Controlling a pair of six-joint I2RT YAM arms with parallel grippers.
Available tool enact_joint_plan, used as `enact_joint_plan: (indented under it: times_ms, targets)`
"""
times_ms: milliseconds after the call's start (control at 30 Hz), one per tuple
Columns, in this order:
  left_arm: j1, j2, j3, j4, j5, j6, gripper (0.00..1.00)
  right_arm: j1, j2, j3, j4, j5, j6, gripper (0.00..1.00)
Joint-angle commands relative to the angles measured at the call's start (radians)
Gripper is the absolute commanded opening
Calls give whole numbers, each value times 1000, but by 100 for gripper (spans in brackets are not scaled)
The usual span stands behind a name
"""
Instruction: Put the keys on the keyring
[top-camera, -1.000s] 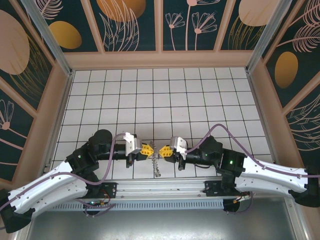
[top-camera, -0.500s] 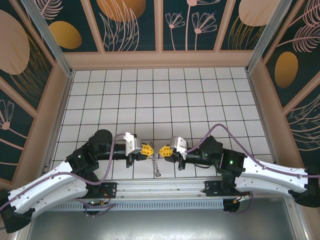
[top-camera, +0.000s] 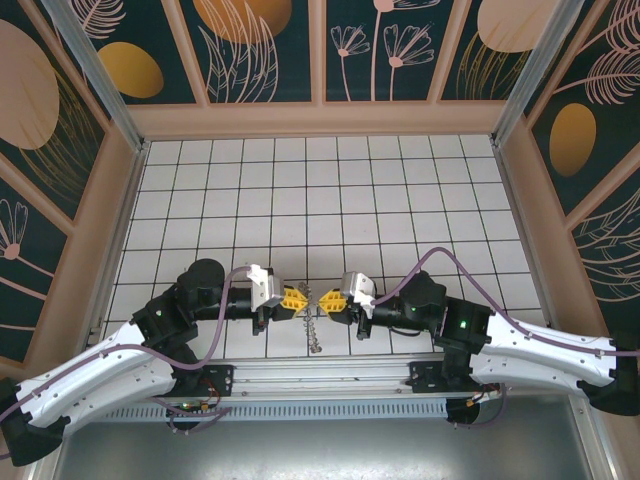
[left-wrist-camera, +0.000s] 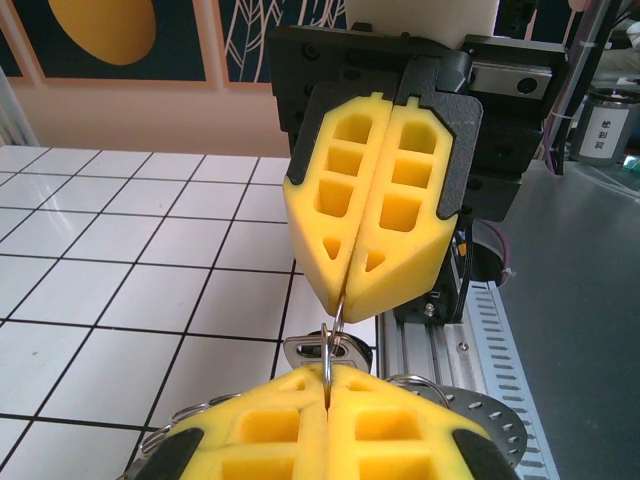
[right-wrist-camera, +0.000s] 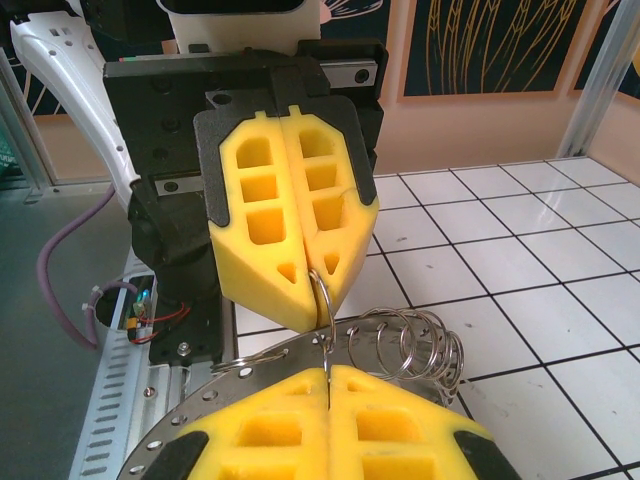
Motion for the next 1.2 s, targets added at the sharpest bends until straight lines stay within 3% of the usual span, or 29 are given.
enact_joint_plan:
  times_ms: [0,1167]
  targets:
    - [-5,-8,34,27,7,16,0,-11,-12,-6,27,7,4,0]
    - [-4,-2,35,30,9,14,0,-28,0,1,11,-56,19,0]
